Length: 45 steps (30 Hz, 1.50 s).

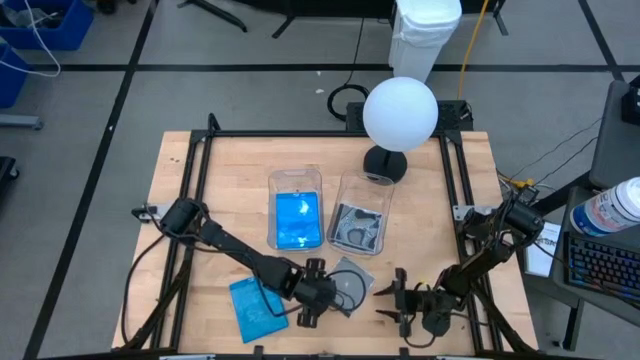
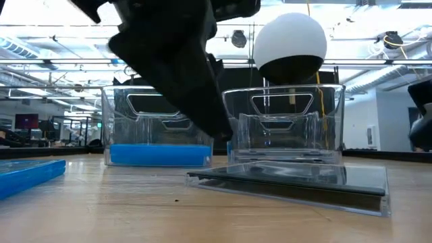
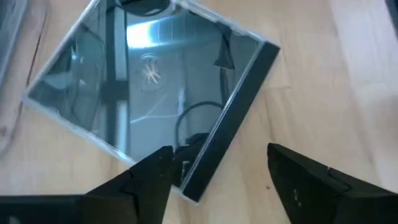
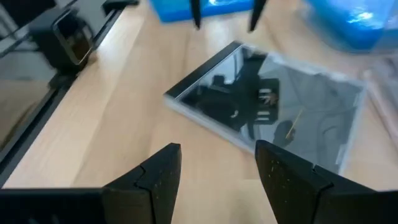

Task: Pick & place jewel cases by type
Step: Put the black cd case into the right transparent bin

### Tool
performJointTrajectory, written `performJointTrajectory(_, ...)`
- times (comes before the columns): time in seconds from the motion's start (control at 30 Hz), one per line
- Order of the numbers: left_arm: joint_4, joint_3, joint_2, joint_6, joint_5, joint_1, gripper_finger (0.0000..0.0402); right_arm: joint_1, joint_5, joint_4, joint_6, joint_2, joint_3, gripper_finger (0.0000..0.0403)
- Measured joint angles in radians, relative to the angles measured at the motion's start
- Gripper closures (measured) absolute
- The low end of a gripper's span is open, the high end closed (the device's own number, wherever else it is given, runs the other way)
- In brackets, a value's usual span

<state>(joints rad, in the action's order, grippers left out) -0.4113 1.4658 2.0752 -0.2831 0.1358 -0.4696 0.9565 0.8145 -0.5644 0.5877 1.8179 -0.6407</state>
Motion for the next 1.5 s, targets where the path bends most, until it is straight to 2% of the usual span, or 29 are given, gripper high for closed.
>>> performJointTrajectory(0.2,-0.021,-0.001,0.019,0.188,0.063,-0.046,0.009,-0.003,0.035,0.0,-0.055,0.0,0.0,0.0206)
performJointTrajectory(0.27,-0.023,0.0,0.021,0.244,0.104,-0.06,0.008,-0.015,0.076,0.0,-0.058,0.0,0.0,0.0206)
performJointTrajectory(0.33,-0.034,-0.001,0.028,0.298,0.146,-0.07,0.0075,-0.034,0.071,0.001,-0.058,0.0,0.0,0.0206)
performJointTrajectory(0.67,0.001,0.005,0.092,0.425,0.179,-0.06,0.0094,-0.189,-0.163,-0.003,-0.102,0.0,0.0,0.0206)
performJointTrajectory(0.83,0.051,0.004,0.124,0.449,0.133,-0.045,0.0103,-0.28,-0.343,-0.023,-0.099,0.0,0.0,0.0206)
performJointTrajectory(1.03,0.073,0.003,0.127,0.448,0.102,-0.035,0.0103,-0.343,-0.56,-0.037,-0.008,-0.004,-0.003,0.0206)
performJointTrajectory(1.2,0.074,0.002,0.127,0.423,0.102,-0.036,0.0108,-0.327,-0.599,-0.033,0.062,-0.005,-0.003,0.0206)
performJointTrajectory(1.5,0.05,0.001,0.127,0.252,0.121,-0.041,0.0106,-0.241,-0.614,-0.058,0.148,-0.001,-0.003,0.0206)
